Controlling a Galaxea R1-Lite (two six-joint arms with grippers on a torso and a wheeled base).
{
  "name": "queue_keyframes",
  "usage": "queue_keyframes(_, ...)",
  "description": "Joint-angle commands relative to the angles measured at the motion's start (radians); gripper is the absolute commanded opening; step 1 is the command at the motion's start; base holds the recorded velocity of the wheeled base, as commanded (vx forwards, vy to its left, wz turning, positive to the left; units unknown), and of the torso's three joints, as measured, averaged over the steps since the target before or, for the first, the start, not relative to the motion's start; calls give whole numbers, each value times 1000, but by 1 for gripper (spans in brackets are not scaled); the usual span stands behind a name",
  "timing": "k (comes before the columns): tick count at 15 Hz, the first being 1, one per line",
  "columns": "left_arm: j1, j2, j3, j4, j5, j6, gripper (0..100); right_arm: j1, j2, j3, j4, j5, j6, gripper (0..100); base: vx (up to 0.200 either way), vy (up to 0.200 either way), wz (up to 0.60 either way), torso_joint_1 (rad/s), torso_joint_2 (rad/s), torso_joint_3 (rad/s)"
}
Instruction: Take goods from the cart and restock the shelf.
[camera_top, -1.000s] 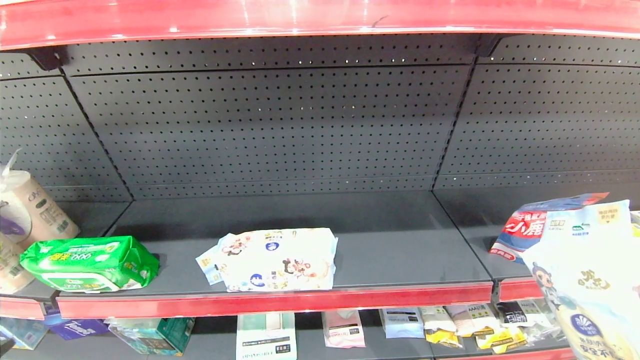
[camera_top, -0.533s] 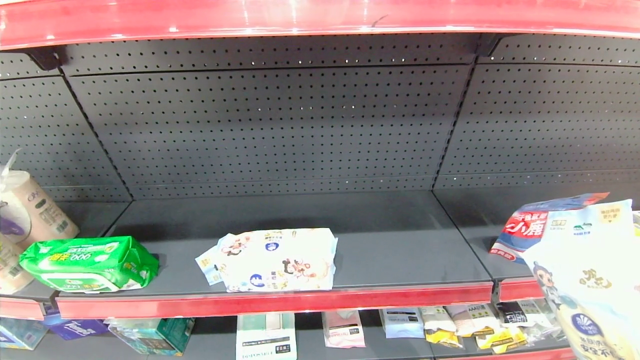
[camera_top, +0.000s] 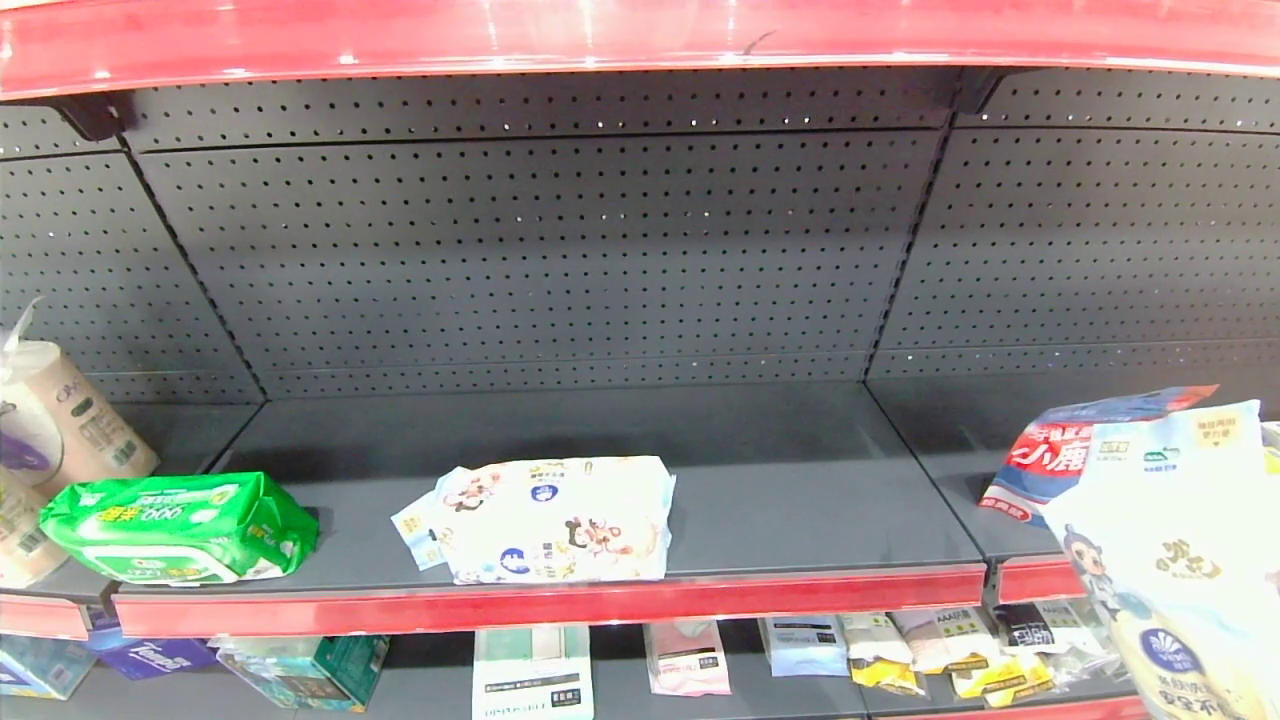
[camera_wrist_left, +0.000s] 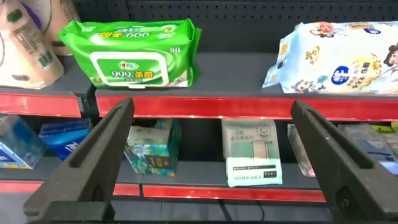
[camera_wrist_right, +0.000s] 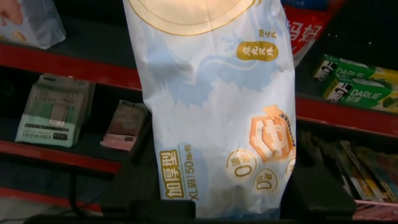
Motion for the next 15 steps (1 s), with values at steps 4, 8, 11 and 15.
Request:
queue_keyframes(4,0,2,2,0,-1,1,100,0,-1,0,0,-5,-1,0,0,0,0,0,0,0)
queue_keyframes(8,0,2,2,0,-1,3,100,0,-1,0,0,-6,5,0,0,0,300,1,1,4)
queue_keyframes(11,0,2,2,0,-1,3,100,0,-1,0,0,-5,7,0,0,0,600,1,1,2)
queue_keyframes(15,0,2,2,0,-1,1,100,0,-1,0,0,0,53,0,0,0,150,1,1,1)
